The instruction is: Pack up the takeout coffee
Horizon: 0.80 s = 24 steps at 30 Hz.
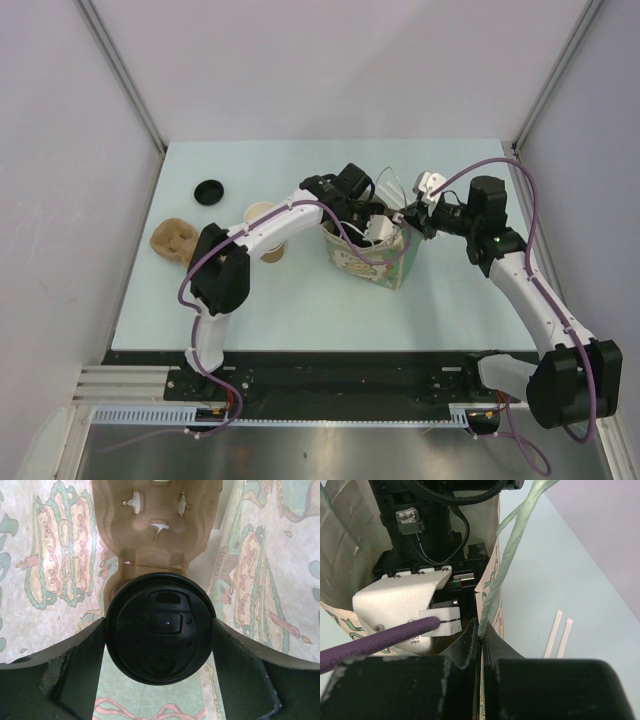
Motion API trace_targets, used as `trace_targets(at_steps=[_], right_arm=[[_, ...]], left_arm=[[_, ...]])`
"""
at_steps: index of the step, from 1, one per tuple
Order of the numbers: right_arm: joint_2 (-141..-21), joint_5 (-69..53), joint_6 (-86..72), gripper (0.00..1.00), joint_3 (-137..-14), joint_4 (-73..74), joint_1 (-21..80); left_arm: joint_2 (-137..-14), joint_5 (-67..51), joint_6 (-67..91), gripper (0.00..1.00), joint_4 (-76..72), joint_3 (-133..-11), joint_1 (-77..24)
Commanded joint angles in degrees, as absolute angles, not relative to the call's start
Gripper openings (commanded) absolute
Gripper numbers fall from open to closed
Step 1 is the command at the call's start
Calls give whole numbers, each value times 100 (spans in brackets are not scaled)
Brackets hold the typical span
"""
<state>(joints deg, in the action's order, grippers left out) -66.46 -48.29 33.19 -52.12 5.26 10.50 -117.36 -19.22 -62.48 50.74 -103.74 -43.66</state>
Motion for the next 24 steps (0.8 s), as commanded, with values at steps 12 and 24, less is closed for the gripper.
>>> trace_targets(at_steps=[12,24], right_arm=[[-6803,-5168,3024,0,-5423,325,1107],[-6759,-5344,2892,0,-5563,571,1090]], left_arm=[[-11329,-1846,-5792,68,5159,-10599,-4289],[-11172,-2162,-5660,89,5528,-10978,-4298]])
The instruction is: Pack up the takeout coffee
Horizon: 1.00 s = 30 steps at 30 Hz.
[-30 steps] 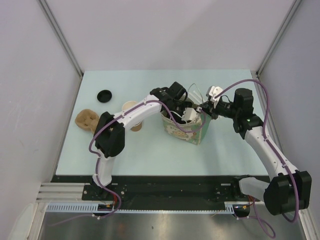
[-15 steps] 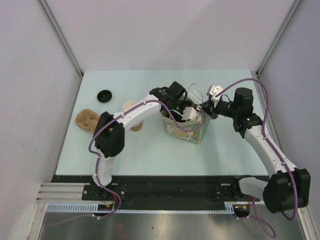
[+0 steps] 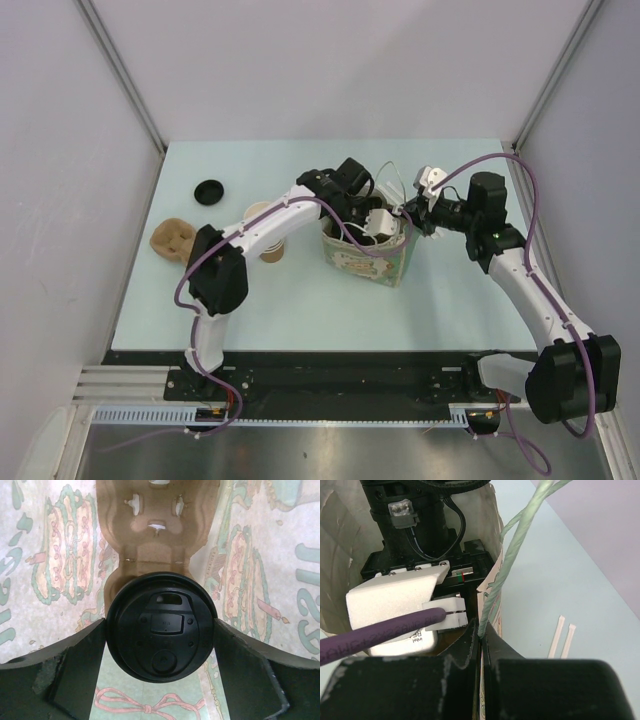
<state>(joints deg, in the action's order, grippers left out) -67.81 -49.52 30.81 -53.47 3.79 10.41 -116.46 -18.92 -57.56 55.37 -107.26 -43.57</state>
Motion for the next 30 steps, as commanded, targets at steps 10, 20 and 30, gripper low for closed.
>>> trace_targets(at_steps=[10,20,30], right_arm=[[-6732,-5484,2883,0,-5660,773,1072],[-6750,-5537,2979,0,-5739,975,1081],[-6750,-5520,3190,0,-5827,1204,1107]], left_arm=[[-10899,-2399,-5651,99,5572,-10925,-4298],[-10670,-2619,-5686,100,5695,-10828,-4307],[-10433,-2847,-5766,100,5801,-10749,-4307]])
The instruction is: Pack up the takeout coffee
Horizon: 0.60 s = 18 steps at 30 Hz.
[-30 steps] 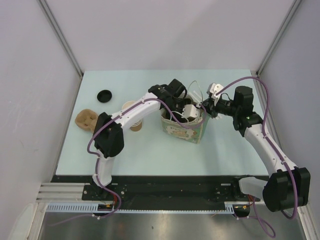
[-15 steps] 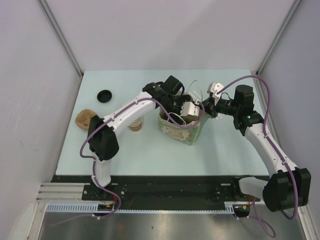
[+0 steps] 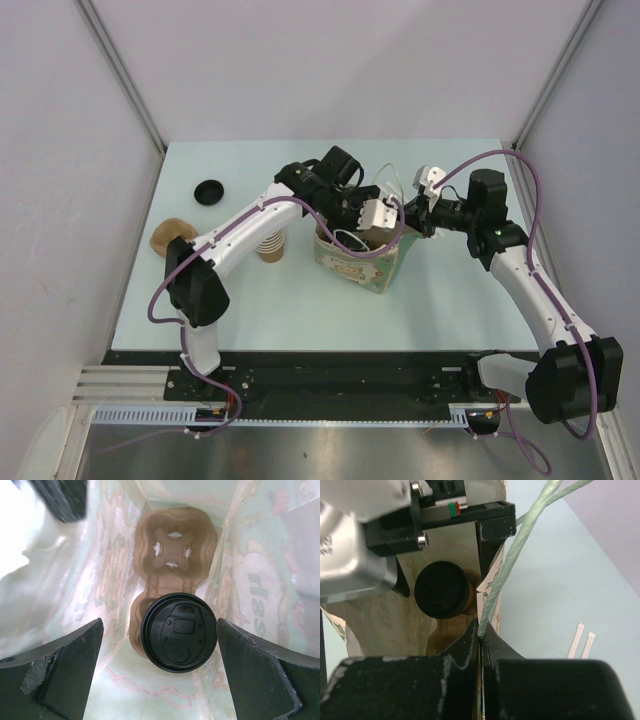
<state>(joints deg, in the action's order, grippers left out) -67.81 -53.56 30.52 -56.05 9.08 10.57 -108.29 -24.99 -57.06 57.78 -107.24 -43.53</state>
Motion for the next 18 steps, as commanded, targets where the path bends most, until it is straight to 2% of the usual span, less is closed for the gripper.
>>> trace_targets(at_steps=[1,8,18], right_arm=[[-6741,-5511,3217,0,-5836,1222,1134],[-6715,-5484,3322,0,-5897,1371,1169],[-6697,-5484,3384,0,-5924,1494,1222]], left_arm=[[-10380,-2900,-5748,99,5809,-10740,-4307],[-10362,-3172,-5406,99,5835,-11126,-4289],[-10380,-3559,-4791,92,5933,-11979,-4201]])
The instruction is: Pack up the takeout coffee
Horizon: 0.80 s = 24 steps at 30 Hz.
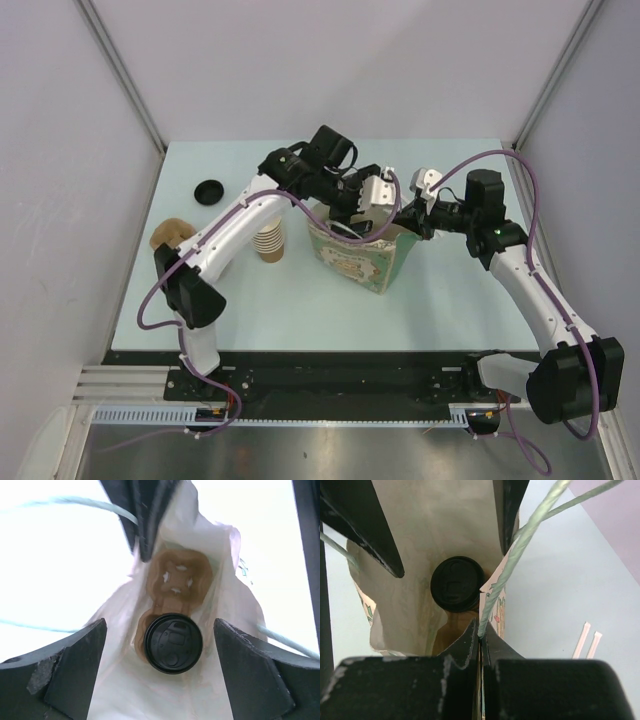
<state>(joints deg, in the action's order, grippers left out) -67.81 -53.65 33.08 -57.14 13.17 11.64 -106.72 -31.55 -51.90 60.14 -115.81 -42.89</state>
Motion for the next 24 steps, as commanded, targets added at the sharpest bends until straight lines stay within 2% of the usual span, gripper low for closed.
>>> trace_targets(at_steps=[1,10,19,24], right_arm=[[-6697,-5467,3384,0,-5924,1485,1230],[-6724,-5344,3252,0,-5924,1284,1336],[-6785,-5230,3023,0,-5924,1107,1459],[-6776,-5080,2849,0,-5924,924,1538]], left_arm=[[-10380,-3577,-4738,92,5924,-12093,-4192],[-10099,-3884,-4202,84,5599,-12305,-4113],[-9747,-3463,-3499,82,4835,-11848,-4034],[-9598,-3454,-2068,75,4001,-11769,-3675]])
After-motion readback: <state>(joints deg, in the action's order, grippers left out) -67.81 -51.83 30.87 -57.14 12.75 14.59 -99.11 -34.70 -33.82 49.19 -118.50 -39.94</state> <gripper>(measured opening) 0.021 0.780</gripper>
